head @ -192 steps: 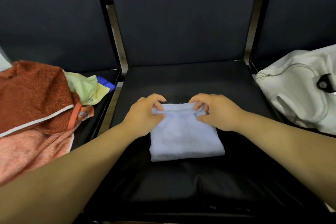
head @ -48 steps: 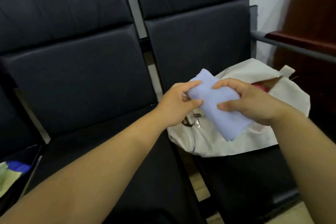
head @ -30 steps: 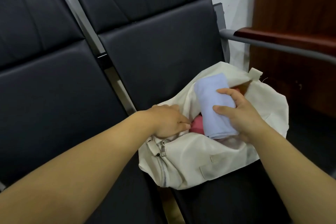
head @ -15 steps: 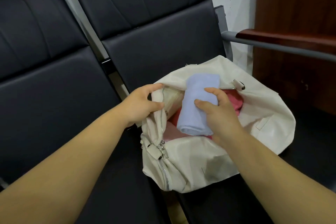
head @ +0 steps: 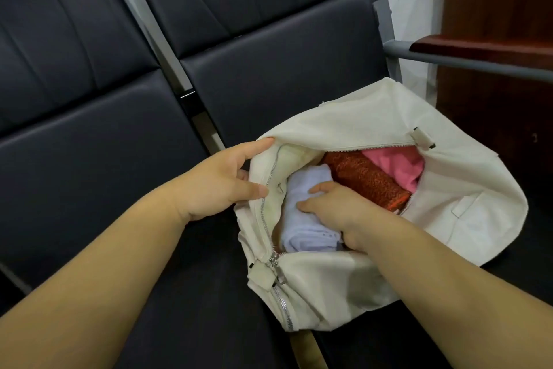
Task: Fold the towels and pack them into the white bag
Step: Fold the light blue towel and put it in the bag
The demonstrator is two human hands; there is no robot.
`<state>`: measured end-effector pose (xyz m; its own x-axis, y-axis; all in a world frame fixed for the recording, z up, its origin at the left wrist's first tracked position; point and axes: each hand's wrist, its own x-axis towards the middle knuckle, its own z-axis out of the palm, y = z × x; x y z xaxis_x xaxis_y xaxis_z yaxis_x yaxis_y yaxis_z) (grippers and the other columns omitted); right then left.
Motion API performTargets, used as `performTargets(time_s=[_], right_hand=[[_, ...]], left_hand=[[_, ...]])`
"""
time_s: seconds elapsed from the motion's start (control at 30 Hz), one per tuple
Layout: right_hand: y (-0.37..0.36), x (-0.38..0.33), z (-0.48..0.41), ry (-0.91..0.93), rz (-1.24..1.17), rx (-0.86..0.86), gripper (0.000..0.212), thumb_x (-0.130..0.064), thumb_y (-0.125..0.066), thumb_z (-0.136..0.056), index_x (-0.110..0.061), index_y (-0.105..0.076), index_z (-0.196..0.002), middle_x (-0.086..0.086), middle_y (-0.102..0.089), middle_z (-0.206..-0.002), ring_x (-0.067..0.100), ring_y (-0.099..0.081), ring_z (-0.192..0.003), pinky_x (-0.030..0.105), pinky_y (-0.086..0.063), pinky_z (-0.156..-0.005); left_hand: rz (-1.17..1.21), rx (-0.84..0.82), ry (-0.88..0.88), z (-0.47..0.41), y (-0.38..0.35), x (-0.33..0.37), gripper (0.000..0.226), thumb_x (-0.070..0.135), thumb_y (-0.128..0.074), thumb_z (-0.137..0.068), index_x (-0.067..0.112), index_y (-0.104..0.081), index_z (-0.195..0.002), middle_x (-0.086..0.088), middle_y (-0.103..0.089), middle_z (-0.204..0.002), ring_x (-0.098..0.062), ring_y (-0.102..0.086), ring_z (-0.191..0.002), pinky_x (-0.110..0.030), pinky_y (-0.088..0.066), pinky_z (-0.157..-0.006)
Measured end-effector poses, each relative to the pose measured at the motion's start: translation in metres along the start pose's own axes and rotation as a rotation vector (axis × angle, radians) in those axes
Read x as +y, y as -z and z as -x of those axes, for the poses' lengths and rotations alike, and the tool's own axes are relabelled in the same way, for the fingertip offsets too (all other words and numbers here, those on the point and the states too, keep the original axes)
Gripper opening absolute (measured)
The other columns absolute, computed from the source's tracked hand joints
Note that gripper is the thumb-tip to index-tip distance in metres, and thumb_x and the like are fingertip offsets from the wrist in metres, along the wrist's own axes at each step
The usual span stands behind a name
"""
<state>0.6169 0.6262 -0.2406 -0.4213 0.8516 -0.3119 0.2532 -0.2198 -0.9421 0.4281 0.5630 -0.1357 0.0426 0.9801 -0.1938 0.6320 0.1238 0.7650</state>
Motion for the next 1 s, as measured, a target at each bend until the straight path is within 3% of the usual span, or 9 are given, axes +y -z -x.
performTargets(time_s=[0.07, 0.2, 0.3, 0.47, 0.73, 0.8, 0.87, 0.9, 1.0], right_hand=[[-0.011, -0.007, -0.001, -0.061, -0.110, -0.035, 0.034, -0.024, -0.063, -0.099, -0.003, -0.061, -0.127, 0.018, -0.066, -0.124, 0.029, -0.063, -0.107, 0.040, -0.053, -0.097], [-0.033, -0.001, 0.005, 0.091, 0.041, -0.124, 0.041, -0.027, -0.064, -0.097, -0.022, -0.052, -0.137, 0.003, -0.062, -0.122, 0.014, -0.056, -0.094, 0.019, -0.046, -0.064], [-0.022, 0.006, 0.007, 0.232, 0.296, -0.219, 0.046, -0.036, -0.069, -0.094, -0.035, -0.053, -0.137, 0.000, -0.059, -0.126, 0.012, -0.055, -0.103, 0.010, -0.042, -0.071], [0.009, 0.006, 0.003, 0.274, 0.512, -0.373, 0.057, -0.053, -0.072, -0.087, -0.052, -0.050, -0.139, -0.011, -0.047, -0.147, 0.008, -0.046, -0.125, 0.021, -0.035, -0.099], [0.013, -0.002, -0.004, 0.235, 0.597, -0.515, 0.056, -0.053, -0.073, -0.086, -0.056, -0.050, -0.138, -0.010, -0.049, -0.145, 0.012, -0.052, -0.126, 0.026, -0.042, -0.108], [0.002, -0.001, -0.005, 0.264, 0.593, -0.544, 0.054, -0.048, -0.069, -0.092, -0.047, -0.049, -0.142, -0.014, -0.048, -0.142, 0.009, -0.049, -0.128, 0.010, -0.037, -0.102], [-0.005, -0.001, -0.006, 0.286, 0.634, -0.568, 0.053, -0.041, -0.062, -0.099, -0.037, -0.044, -0.148, -0.017, -0.045, -0.136, 0.002, -0.044, -0.124, -0.005, -0.032, -0.081], [-0.006, -0.001, -0.006, 0.285, 0.656, -0.572, 0.052, -0.039, -0.058, -0.101, -0.035, -0.042, -0.150, -0.015, -0.043, -0.138, 0.001, -0.040, -0.122, -0.004, -0.031, -0.077], [0.001, -0.002, -0.003, 0.262, 0.696, -0.544, 0.050, -0.044, -0.050, -0.103, -0.043, -0.037, -0.152, -0.008, -0.036, -0.159, 0.010, -0.041, -0.133, 0.015, -0.028, -0.096]], left_hand=[[0.002, -0.013, -0.001, 0.004, -0.001, -0.001, 0.089, 0.008, -0.072, -0.083, 0.036, -0.029, -0.156, 0.007, -0.067, -0.132, -0.026, -0.069, -0.115, -0.057, -0.053, -0.098], [-0.021, 0.009, 0.029, 0.006, 0.004, -0.004, 0.091, 0.012, -0.073, -0.081, 0.038, -0.029, -0.156, 0.005, -0.068, -0.130, -0.026, -0.069, -0.115, -0.057, -0.054, -0.097], [-0.049, 0.024, 0.053, 0.008, 0.005, -0.009, 0.087, 0.004, -0.073, -0.088, 0.035, -0.029, -0.157, 0.002, -0.070, -0.127, -0.025, -0.069, -0.113, -0.054, -0.054, -0.099], [-0.047, 0.022, 0.076, 0.010, 0.007, -0.014, 0.084, -0.002, -0.068, -0.092, 0.033, -0.030, -0.157, -0.004, -0.070, -0.127, -0.030, -0.069, -0.113, -0.054, -0.055, -0.099], [0.005, 0.012, 0.101, 0.018, 0.009, -0.020, 0.094, 0.012, -0.075, -0.077, 0.034, -0.030, -0.157, 0.005, -0.066, -0.134, -0.026, -0.069, -0.114, -0.053, -0.053, -0.101], [0.009, 0.032, 0.098, 0.018, 0.008, -0.020, 0.094, 0.012, -0.075, -0.076, 0.034, -0.032, -0.156, 0.006, -0.066, -0.134, -0.026, -0.069, -0.114, -0.053, -0.053, -0.101], [0.013, 0.028, 0.084, 0.017, 0.006, -0.019, 0.090, 0.004, -0.075, -0.083, 0.031, -0.031, -0.157, 0.005, -0.065, -0.136, -0.024, -0.068, -0.116, -0.052, -0.052, -0.102], [0.010, 0.025, 0.080, 0.017, 0.005, -0.019, 0.088, -0.002, -0.072, -0.087, 0.029, -0.030, -0.158, 0.005, -0.064, -0.137, -0.022, -0.068, -0.117, -0.051, -0.052, -0.103], [-0.011, 0.046, 0.088, 0.015, 0.003, -0.021, 0.084, -0.006, -0.067, -0.091, 0.028, -0.029, -0.158, 0.004, -0.064, -0.136, -0.020, -0.069, -0.114, -0.049, -0.052, -0.103]])
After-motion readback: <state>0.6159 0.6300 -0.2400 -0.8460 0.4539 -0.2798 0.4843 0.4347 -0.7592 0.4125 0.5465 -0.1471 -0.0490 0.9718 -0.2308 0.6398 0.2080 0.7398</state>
